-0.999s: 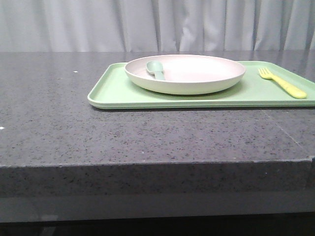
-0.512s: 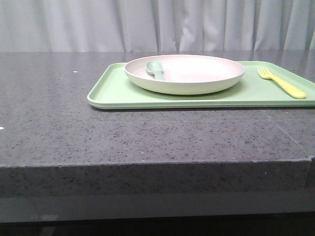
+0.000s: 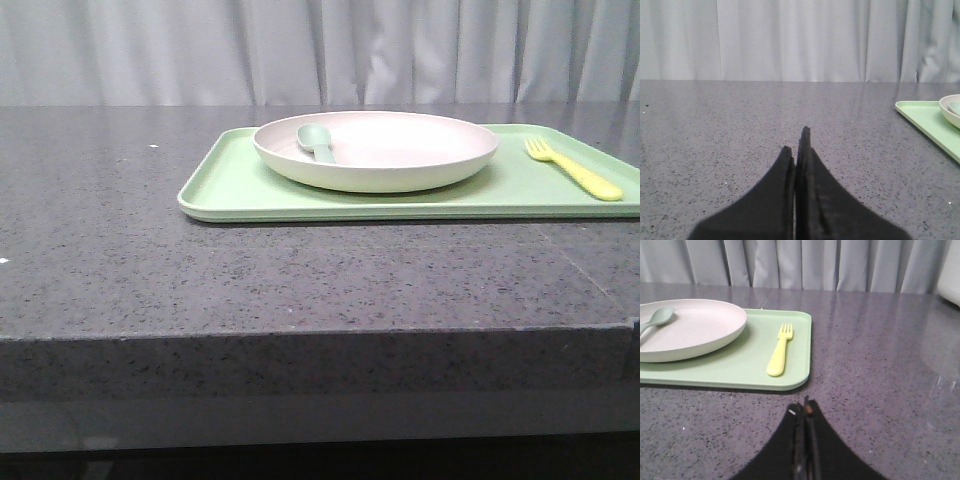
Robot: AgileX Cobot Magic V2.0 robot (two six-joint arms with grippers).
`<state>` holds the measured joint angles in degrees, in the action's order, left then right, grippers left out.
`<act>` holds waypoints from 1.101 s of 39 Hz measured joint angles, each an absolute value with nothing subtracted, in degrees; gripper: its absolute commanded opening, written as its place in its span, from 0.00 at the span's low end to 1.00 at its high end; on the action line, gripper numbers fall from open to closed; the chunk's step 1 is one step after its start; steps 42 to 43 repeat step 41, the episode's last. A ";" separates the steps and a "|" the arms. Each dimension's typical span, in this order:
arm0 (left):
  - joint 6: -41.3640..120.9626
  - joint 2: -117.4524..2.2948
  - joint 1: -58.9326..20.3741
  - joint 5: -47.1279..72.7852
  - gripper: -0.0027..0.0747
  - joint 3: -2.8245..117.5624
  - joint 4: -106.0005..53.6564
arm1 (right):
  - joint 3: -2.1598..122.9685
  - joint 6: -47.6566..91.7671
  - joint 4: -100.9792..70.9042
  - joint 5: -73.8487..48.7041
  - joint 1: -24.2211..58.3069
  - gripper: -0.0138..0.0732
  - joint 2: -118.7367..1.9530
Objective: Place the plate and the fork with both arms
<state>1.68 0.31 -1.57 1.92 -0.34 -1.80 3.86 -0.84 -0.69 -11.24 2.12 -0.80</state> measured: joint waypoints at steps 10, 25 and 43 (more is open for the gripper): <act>1.68 0.31 -1.57 1.92 0.01 -0.34 -1.80 | -1.38 -0.84 -0.76 -4.60 2.12 0.08 0.65; 1.68 0.31 -1.57 1.92 0.01 -0.34 -1.80 | -1.61 -0.84 -0.89 -3.30 1.48 0.08 0.65; 1.68 0.31 -1.57 1.92 0.01 -0.34 -1.80 | -1.61 -0.84 -0.89 -3.30 1.48 0.08 0.65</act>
